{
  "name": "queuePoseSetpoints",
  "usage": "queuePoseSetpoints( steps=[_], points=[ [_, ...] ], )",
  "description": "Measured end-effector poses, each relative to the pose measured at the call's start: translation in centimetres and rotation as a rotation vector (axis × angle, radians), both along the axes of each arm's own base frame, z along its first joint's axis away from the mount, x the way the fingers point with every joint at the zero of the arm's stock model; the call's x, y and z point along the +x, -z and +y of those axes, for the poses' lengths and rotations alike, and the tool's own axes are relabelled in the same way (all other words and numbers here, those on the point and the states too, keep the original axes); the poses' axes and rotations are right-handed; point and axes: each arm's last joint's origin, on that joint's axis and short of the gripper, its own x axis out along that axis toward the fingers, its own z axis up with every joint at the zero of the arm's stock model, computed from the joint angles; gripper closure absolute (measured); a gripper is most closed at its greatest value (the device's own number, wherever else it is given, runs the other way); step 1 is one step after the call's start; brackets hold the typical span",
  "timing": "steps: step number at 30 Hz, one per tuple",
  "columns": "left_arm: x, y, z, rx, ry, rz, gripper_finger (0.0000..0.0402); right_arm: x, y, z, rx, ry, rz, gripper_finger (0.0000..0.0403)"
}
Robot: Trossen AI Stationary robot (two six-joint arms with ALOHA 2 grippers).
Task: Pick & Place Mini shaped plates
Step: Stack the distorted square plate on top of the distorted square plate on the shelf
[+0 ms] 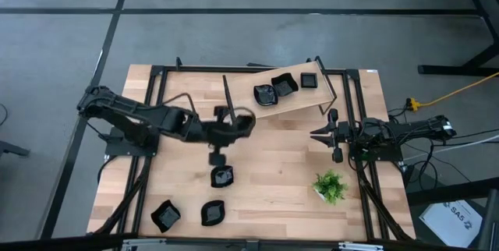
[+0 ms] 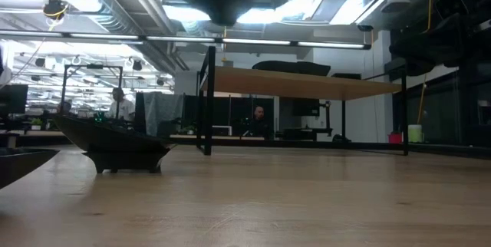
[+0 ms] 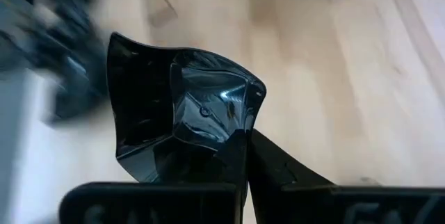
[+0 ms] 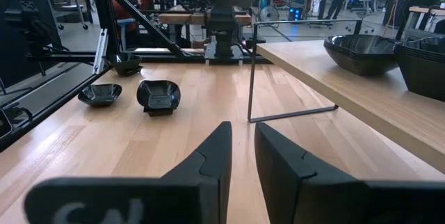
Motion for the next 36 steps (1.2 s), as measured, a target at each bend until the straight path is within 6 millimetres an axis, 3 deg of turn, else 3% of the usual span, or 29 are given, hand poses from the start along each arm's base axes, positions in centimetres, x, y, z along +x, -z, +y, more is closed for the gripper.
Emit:
queuePoseSetpoints(
  steps=[8, 19, 27, 36],
  points=[
    [2.4, -2.7, 4.0, 0.096, -0.070, -0.306, 0.0400, 0.0, 0.0, 0.0, 0.000, 0.000, 0.000, 0.0338],
    [3.4, -5.5, 8.2, 0.080, -0.132, -0.612, 0.0400, 0.0, 0.0, 0.0, 0.000, 0.000, 0.000, 0.0338],
    [5.3, -4.9, 10.5, 0.072, -0.151, -0.716, 0.0400, 0.0, 0.0, 0.0, 0.000, 0.000, 0.000, 0.0338],
    [8.1, -4.6, 12.7, 0.097, -0.212, -0.660, 0.0400, 0.0, 0.0, 0.0, 0.000, 0.000, 0.000, 0.0338]
  ],
)
